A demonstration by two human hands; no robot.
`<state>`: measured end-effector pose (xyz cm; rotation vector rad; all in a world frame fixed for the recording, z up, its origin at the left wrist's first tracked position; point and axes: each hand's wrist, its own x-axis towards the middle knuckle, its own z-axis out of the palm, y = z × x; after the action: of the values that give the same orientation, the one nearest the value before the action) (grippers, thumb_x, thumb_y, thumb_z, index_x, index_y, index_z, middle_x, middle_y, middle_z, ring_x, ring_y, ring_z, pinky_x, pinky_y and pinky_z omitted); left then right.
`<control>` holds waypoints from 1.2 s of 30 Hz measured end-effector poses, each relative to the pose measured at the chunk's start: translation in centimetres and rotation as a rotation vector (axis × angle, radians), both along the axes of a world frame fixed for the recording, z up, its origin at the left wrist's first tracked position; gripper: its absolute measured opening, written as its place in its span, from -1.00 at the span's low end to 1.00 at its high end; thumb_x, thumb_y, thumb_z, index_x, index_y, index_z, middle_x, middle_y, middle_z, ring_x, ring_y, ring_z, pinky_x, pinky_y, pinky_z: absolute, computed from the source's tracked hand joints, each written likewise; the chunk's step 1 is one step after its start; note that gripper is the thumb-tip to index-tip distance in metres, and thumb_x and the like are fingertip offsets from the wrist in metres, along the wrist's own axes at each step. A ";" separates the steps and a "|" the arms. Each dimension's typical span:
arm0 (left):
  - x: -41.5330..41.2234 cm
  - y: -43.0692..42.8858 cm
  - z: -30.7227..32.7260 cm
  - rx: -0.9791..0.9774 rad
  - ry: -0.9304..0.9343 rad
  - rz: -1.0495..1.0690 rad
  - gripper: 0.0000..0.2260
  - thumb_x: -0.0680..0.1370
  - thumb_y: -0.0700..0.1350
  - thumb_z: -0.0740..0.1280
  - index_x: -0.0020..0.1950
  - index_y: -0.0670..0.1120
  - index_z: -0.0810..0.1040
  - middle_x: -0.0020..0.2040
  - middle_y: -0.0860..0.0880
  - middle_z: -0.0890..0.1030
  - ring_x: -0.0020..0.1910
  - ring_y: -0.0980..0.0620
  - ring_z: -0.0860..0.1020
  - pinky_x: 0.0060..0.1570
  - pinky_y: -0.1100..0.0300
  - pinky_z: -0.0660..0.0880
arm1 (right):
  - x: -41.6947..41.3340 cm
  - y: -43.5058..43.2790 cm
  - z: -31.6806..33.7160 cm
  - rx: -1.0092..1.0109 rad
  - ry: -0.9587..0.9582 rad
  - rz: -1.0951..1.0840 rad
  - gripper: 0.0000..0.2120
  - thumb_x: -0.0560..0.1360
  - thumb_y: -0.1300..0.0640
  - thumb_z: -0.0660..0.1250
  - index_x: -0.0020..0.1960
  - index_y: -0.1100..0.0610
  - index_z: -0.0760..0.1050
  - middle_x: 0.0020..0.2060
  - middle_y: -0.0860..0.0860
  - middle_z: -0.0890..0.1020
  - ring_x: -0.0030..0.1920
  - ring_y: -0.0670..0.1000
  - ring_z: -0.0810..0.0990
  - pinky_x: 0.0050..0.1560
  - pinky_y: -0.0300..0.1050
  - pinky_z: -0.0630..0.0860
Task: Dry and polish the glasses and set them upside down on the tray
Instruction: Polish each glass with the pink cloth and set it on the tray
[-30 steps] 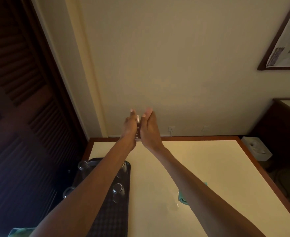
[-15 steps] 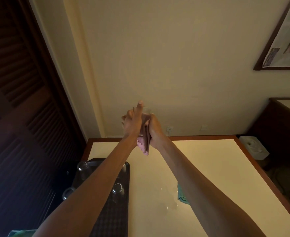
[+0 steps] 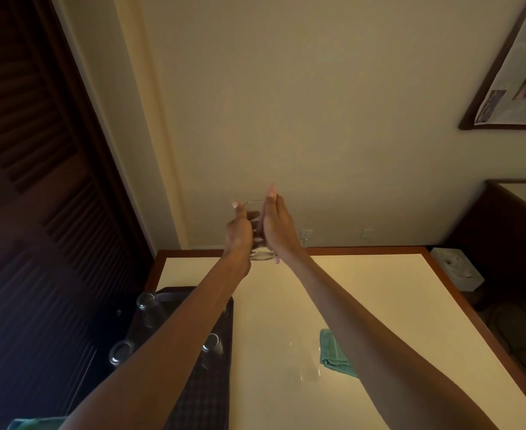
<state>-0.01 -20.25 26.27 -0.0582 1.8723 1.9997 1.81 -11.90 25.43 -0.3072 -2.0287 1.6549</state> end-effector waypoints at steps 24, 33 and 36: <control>-1.2 0.3 0.2 0.065 0.016 0.001 -0.45 0.70 0.28 -0.02 0.12 -0.02 0.66 0.08 -0.14 0.72 0.08 -0.07 0.68 0.08 -0.02 0.64 | 0.5 -0.9 -1.3 0.106 0.079 -0.040 -0.67 0.69 -0.15 -0.05 0.24 0.03 0.33 -0.10 0.04 0.66 -0.13 -0.07 0.69 -0.07 -0.05 0.67; -1.0 0.3 0.2 0.016 0.132 -0.059 -0.27 0.47 0.50 0.20 0.33 -0.03 0.61 0.22 -0.09 0.67 0.21 -0.06 0.63 0.17 -0.01 0.56 | 0.4 0.3 -0.1 -0.558 -0.234 0.106 -0.47 0.65 0.02 0.02 -0.36 0.15 0.54 -0.43 0.10 0.57 -0.33 0.08 0.59 -0.26 -0.09 0.51; -1.0 0.2 0.9 0.052 0.174 -0.036 -0.26 0.51 0.48 0.19 0.53 0.03 0.38 0.46 -0.07 0.45 0.41 -0.07 0.46 0.15 0.09 0.44 | 0.7 -0.5 -0.5 -0.501 -0.204 0.147 -0.50 0.62 0.07 0.02 -0.42 0.14 0.49 -0.47 0.07 0.51 -0.35 0.07 0.52 -0.28 -0.08 0.46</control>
<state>-1.03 -20.08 27.13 0.1678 1.9083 2.0865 2.46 -12.44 24.95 -0.5268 -1.7777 2.3007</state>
